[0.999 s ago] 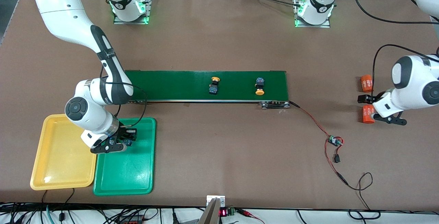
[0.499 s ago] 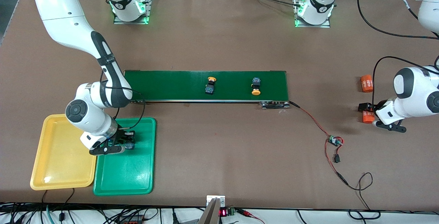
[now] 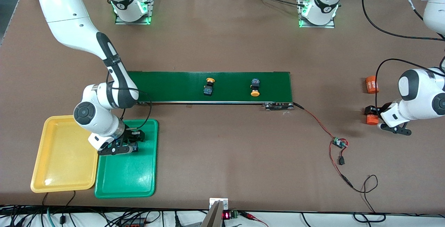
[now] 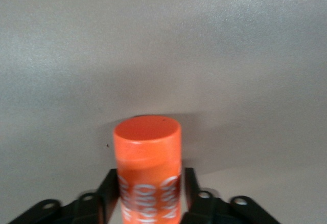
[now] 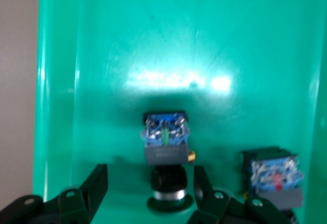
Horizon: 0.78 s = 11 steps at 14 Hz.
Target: Sort buttons by color to trays
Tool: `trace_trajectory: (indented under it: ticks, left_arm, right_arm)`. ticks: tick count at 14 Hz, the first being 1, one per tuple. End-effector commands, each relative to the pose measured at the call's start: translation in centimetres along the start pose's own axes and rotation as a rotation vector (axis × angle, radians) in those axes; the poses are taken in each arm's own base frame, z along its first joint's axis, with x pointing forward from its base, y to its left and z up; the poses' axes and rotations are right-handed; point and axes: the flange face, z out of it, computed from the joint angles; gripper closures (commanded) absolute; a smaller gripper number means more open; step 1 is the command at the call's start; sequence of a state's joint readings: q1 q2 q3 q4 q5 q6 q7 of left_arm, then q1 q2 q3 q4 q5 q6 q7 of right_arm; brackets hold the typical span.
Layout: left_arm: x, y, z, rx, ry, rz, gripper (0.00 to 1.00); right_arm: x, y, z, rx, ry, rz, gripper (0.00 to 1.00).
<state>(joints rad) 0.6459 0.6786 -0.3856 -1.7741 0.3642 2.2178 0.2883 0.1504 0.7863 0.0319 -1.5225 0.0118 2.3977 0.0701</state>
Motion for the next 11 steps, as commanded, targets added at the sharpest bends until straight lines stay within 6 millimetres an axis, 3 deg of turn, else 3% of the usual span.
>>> trace_trajectory:
  ticks: [1, 2, 5, 8, 11]
  left_arm:
    - [0.6, 0.0, -0.3, 0.019, 0.002, 0.106, 0.9]
    - [0.7, 0.6, -1.1, 0.018, -0.003, 0.232, 0.99]
    - [1.6, 4.1, -2.9, -0.001, -0.01, 0.36, 1.0]
    - [1.8, 11.0, -7.2, -0.027, -0.107, 0.473, 1.0]
    - [2.1, 20.3, -11.8, -0.015, -0.163, 0.628, 1.0]
  right_arm:
    - [-1.8, -2.4, -3.0, -0.01, -0.064, 0.032, 0.13]
    - [-2.1, -3.3, -4.0, -0.015, -0.092, 0.047, 0.0]
    - [-3.6, -5.3, -6.5, -0.029, -0.167, 0.037, 0.0]
    - [-6.2, -7.4, -7.2, -0.043, -0.196, 0.078, 0.0]
    - [-8.4, -10.2, -7.7, -0.051, -0.203, 0.124, 0.0]
